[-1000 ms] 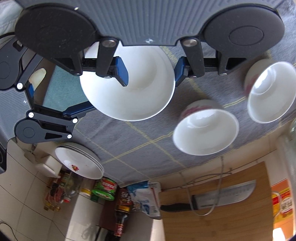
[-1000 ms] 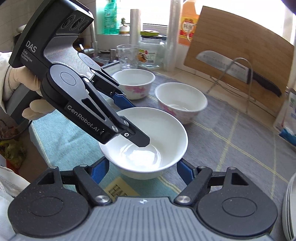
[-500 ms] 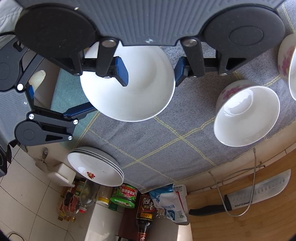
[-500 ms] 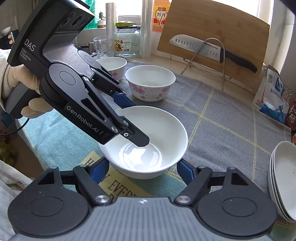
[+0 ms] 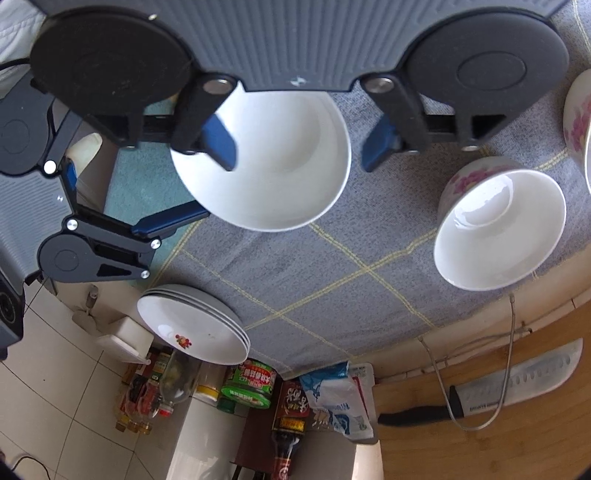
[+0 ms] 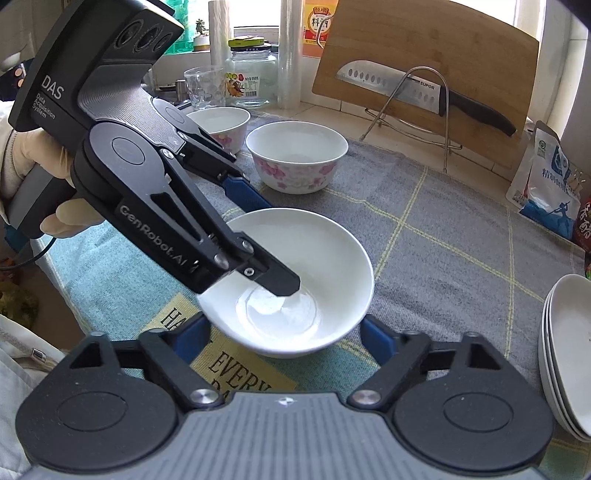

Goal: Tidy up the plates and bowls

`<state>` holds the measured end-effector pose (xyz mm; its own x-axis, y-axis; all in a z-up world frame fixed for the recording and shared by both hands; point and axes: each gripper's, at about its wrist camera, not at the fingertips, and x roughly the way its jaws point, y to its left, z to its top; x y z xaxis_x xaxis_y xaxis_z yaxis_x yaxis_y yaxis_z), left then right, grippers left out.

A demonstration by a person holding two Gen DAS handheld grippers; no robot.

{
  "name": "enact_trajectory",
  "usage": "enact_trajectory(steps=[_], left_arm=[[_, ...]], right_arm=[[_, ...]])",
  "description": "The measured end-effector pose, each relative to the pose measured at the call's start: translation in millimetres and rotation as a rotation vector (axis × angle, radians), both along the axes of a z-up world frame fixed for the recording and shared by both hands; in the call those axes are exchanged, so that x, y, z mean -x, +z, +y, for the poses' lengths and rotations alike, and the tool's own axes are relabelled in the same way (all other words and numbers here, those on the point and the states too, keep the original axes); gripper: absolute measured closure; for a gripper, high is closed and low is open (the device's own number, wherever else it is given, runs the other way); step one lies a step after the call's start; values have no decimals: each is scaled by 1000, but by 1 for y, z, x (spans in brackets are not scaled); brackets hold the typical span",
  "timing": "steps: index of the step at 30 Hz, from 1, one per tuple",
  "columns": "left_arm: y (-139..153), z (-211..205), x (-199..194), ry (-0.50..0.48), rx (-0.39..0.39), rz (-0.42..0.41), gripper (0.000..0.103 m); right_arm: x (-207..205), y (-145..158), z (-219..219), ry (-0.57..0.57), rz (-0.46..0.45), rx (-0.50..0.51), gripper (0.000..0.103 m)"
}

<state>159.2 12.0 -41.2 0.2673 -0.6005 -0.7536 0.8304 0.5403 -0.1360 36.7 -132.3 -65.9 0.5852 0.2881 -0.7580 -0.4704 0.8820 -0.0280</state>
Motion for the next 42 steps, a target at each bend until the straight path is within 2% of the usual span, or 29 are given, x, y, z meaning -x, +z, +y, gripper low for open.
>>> enact_trajectory(steps=[4,10,19,22,27,34,42], left_arm=[[8,4,1,23,13,-41,15],[14,17,-1,91,28,-69,13],[8,45,-9,256,28,-86,11],[3,53,-12,350,2,-133,11],[-6,51,-13,451,-65,-270,11],[-16,38,-13,465,-70,-336,11],[-23,34,-22,493,-51,-316,12]], right_arm=[[1,7,-3,-1,-13,-31,0],[-1,12,-5,-1,-25,-30,0],[-17,23,-4,23,-49,-34,0],[-28,28,-4,32,-49,-51,0],[-50,35,-3,48,-41,-66,0],[-89,42,0,91,-30,-60,0],[-137,39,8,163,22,-80,0]])
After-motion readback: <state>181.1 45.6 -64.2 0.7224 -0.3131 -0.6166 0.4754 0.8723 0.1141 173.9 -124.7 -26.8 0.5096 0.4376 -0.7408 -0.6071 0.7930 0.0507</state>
